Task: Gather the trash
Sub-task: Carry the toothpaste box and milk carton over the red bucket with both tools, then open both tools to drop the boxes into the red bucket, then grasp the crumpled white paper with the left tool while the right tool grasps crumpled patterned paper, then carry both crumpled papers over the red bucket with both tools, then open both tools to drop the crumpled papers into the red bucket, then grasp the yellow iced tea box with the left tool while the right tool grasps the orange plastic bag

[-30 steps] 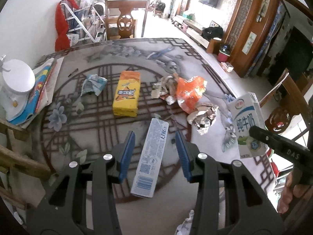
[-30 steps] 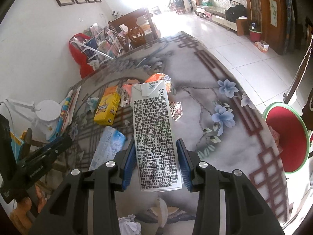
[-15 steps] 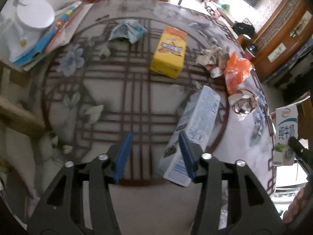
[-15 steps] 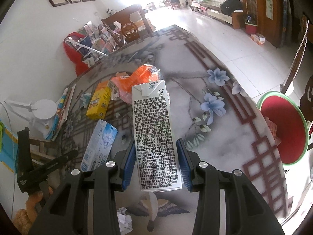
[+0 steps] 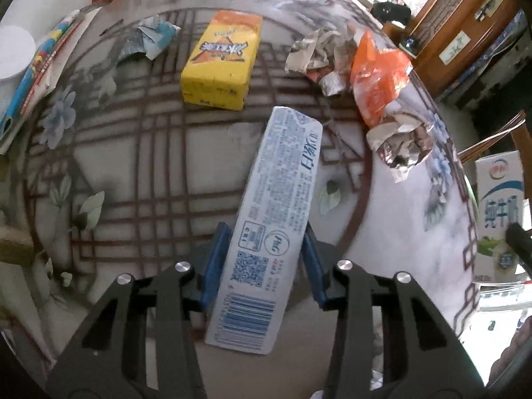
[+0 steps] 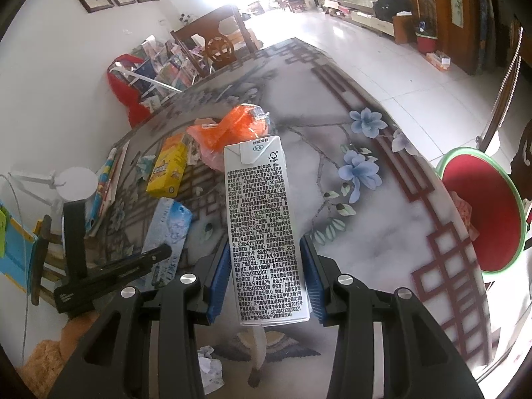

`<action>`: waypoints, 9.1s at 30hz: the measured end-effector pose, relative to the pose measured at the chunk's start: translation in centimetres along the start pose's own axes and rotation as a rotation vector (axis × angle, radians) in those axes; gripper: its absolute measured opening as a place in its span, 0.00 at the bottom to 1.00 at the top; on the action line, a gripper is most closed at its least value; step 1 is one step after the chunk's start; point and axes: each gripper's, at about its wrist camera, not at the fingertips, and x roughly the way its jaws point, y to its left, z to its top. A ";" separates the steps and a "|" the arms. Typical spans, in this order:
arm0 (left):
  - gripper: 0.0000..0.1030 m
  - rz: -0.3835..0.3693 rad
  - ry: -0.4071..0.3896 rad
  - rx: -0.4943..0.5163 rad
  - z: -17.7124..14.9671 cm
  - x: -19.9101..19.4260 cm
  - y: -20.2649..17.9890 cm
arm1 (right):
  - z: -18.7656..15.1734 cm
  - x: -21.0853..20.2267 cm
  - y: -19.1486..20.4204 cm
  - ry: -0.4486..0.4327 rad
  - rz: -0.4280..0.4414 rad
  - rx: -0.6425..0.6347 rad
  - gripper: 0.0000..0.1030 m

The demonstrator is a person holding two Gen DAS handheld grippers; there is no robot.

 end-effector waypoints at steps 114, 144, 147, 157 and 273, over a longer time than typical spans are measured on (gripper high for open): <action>0.46 -0.422 0.170 0.478 -10.9 -1.8 -4.7 | 6.5 13.5 1.9 0.125 -0.076 0.100 0.55; 0.46 -0.160 -0.264 0.133 -0.6 -9.4 2.9 | -0.9 4.3 6.6 -0.008 -0.053 -0.060 0.32; 0.46 -0.138 -0.285 0.123 -0.6 -10.0 3.2 | -0.9 3.9 6.0 -0.015 -0.054 -0.047 0.32; 0.46 -0.080 -0.339 0.133 -0.8 -12.0 2.1 | -1.1 2.9 5.2 -0.034 -0.045 -0.053 0.32; 0.85 0.273 -0.171 -0.031 13.9 1.0 -2.2 | 3.8 -4.3 -22.3 -0.055 -0.174 0.277 0.70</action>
